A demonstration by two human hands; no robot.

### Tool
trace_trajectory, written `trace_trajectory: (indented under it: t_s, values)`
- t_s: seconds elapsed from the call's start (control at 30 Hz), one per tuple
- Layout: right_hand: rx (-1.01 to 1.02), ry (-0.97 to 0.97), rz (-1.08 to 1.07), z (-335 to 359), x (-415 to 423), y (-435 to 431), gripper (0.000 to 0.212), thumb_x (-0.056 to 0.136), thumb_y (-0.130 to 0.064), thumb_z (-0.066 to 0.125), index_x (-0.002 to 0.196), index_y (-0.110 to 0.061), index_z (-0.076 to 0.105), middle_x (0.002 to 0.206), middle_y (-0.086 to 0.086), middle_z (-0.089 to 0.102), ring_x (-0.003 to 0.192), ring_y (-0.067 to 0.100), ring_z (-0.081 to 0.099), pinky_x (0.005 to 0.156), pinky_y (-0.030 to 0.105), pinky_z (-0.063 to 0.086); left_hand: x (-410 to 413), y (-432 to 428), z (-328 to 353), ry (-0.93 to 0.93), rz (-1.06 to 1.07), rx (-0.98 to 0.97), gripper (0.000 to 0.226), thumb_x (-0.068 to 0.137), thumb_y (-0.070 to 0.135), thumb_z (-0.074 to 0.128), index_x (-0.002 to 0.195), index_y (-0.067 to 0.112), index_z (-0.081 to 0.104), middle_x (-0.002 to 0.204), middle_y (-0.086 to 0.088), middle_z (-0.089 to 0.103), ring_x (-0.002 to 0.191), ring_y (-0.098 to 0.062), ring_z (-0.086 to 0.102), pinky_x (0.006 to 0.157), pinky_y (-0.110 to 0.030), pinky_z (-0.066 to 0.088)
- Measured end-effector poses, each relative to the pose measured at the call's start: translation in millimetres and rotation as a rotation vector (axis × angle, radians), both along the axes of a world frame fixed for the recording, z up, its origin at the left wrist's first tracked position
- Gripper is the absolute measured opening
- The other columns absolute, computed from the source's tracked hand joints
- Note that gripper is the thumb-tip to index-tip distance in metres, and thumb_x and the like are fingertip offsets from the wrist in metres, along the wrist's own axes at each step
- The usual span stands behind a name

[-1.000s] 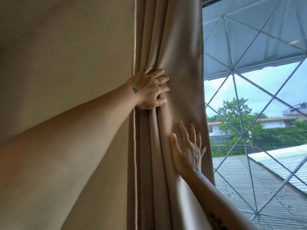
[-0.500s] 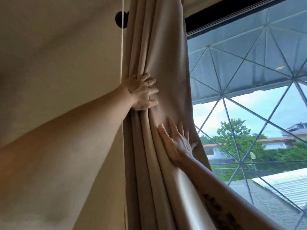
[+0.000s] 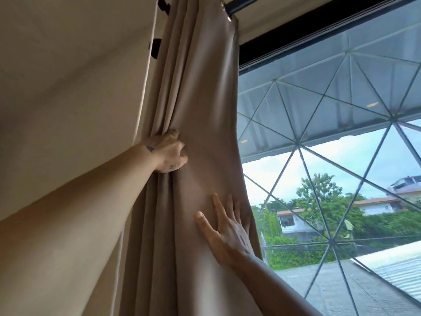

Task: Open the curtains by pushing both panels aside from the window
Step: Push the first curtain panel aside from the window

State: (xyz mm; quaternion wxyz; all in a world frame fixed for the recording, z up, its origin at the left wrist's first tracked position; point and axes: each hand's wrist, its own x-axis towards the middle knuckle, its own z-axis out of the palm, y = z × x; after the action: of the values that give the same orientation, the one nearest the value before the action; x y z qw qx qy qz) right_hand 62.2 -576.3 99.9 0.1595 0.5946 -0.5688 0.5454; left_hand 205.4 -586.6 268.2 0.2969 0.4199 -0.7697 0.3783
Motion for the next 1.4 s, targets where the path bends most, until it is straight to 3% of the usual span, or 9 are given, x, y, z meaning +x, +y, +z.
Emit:
trace_trajectory:
  t_s: [0.13,0.27,0.43,0.6,0.83,1.13,1.3,1.4]
  values:
    - [0.026,0.013,0.057,-3.9,-1.7,8.2,0.075,0.082,-0.066,0.032,0.145,-0.038,0.005,0.159,0.001,-0.008,0.146,0.018,-0.011,0.120,0.043,0.000,-6.4,14.2,-7.4,0.027,-0.059,-0.014,0.052,0.093,0.041,0.037,0.135,0.012,0.044,0.153,-0.014,0.022,0.139,-0.033,0.029,0.113,-0.041,0.030]
    - [0.031,-0.013,0.086,-12.2,-2.0,14.5,0.071,0.085,-0.063,0.036,0.145,-0.038,0.005,0.159,-0.001,-0.008,0.146,0.016,-0.011,0.120,0.040,0.006,-5.7,17.2,-16.2,-0.060,-0.124,-0.038,0.061,0.093,0.049,0.037,0.145,0.019,0.026,0.160,-0.012,-0.001,0.147,-0.023,-0.003,0.120,-0.041,0.011]
    - [0.035,-0.023,0.071,-31.5,0.5,23.6,0.078,0.076,-0.067,0.033,0.145,-0.039,0.006,0.159,-0.002,-0.006,0.145,0.013,-0.010,0.118,0.036,0.008,-0.4,10.8,-32.0,-0.156,-0.119,-0.169,0.063,0.089,0.057,0.036,0.144,0.032,0.023,0.160,-0.006,-0.001,0.147,-0.022,-0.010,0.119,-0.046,-0.004]
    - [0.031,-0.007,-0.017,-54.7,-8.1,44.1,0.083,0.073,-0.066,0.033,0.146,-0.034,0.010,0.159,0.001,-0.002,0.146,0.013,-0.008,0.119,0.034,0.009,-4.4,5.6,-54.8,-0.178,-0.128,-0.305,0.063,0.088,0.061,0.030,0.144,0.032,0.024,0.160,-0.005,0.002,0.147,-0.022,-0.009,0.114,-0.051,-0.018]
    - [0.107,0.041,-0.133,-84.0,-37.5,90.4,0.079,0.080,-0.063,0.041,0.146,-0.030,0.012,0.160,0.002,-0.003,0.146,0.015,-0.010,0.118,0.043,0.018,-20.1,22.3,-99.2,-0.125,-0.279,-0.244,0.064,0.087,0.056,0.038,0.144,0.028,0.027,0.160,-0.007,0.007,0.147,-0.023,-0.006,0.110,-0.040,-0.021]
    - [0.318,0.111,-0.329,-120.3,-115.9,200.8,0.071,0.086,-0.053,0.048,0.145,-0.033,0.015,0.159,0.006,-0.009,0.145,0.023,-0.016,0.117,0.055,0.010,-86.0,103.8,-163.8,-0.045,-0.436,-0.040,0.057,0.090,0.044,0.046,0.142,0.026,0.033,0.160,-0.006,0.011,0.148,-0.022,-0.003,0.117,-0.046,-0.010]
    - [0.506,0.199,-0.541,-148.3,-182.2,297.0,0.072,0.085,-0.045,0.054,0.145,-0.031,0.017,0.159,0.007,-0.005,0.145,0.028,-0.014,0.115,0.055,0.002,-151.5,159.2,-211.2,-0.068,-0.532,0.076,0.054,0.090,0.040,0.048,0.140,0.024,0.037,0.159,-0.004,0.012,0.148,-0.023,0.003,0.118,-0.051,0.000]
    - [0.574,0.191,-0.638,-164.3,-221.2,360.0,0.071,0.086,-0.044,0.053,0.145,-0.031,0.016,0.159,0.007,-0.004,0.145,0.029,-0.014,0.115,0.056,0.001,-193.8,200.0,-239.2,-0.076,-0.638,0.164,0.053,0.092,0.039,0.046,0.142,0.027,0.033,0.160,-0.001,0.009,0.148,-0.022,0.001,0.117,-0.053,-0.001]
